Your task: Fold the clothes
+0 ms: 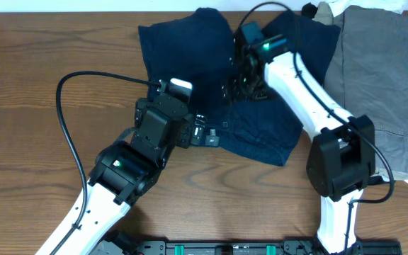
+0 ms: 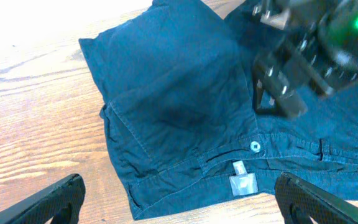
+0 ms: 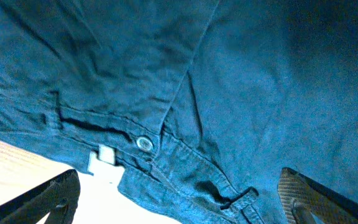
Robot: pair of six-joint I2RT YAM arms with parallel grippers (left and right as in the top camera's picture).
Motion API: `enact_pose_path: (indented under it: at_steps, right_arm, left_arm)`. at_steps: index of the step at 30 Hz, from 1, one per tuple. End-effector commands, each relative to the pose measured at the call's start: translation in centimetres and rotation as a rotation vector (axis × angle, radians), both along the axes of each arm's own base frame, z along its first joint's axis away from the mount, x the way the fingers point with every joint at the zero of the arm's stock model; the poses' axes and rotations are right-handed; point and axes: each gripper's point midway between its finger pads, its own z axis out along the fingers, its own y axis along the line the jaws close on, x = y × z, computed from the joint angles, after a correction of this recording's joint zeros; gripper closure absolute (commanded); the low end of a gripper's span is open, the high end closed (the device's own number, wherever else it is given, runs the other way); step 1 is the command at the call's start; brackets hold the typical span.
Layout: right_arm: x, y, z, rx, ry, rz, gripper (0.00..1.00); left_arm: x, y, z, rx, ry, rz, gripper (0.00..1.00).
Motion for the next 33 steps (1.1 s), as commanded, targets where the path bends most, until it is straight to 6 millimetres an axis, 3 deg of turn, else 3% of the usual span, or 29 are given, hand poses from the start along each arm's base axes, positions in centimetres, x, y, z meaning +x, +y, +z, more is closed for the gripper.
enact_pose_path:
  at_steps: [1,8,12,17,24,33]
  right_arm:
    - [-0.8,0.7,-1.2,-0.023,-0.015,0.01,0.05]
    - [-0.4,2.0,-5.2,-0.088,-0.14,0.006,0.26]
    - [-1.0,2.0,-6.6,-0.17,-0.194,0.033,0.3]
    - [-1.9,1.8,-6.7,-0.218,-0.182,0.055,0.31]
    - [-5.1,-0.4,-8.3,-0.294,-0.064,0.075,0.3]
    - [-11.2,-2.5,-10.2,-0.347,0.155,0.118,0.23]
  left_arm:
    - [0.2,-0.1,1.0,-0.003,-0.021,0.0,0.02]
    - [0.2,-0.1,1.0,-0.003,-0.021,0.0,0.02]
    - [0.1,0.0,0.9,-0.001,-0.018,0.0,0.02]
    - [0.1,0.0,0.8,0.001,-0.015,0.0,0.02]
    - [0.0,0.1,0.7,0.005,-0.009,0.0,0.02]
    - [0.0,0.1,0.7,0.007,-0.007,0.002,0.02]
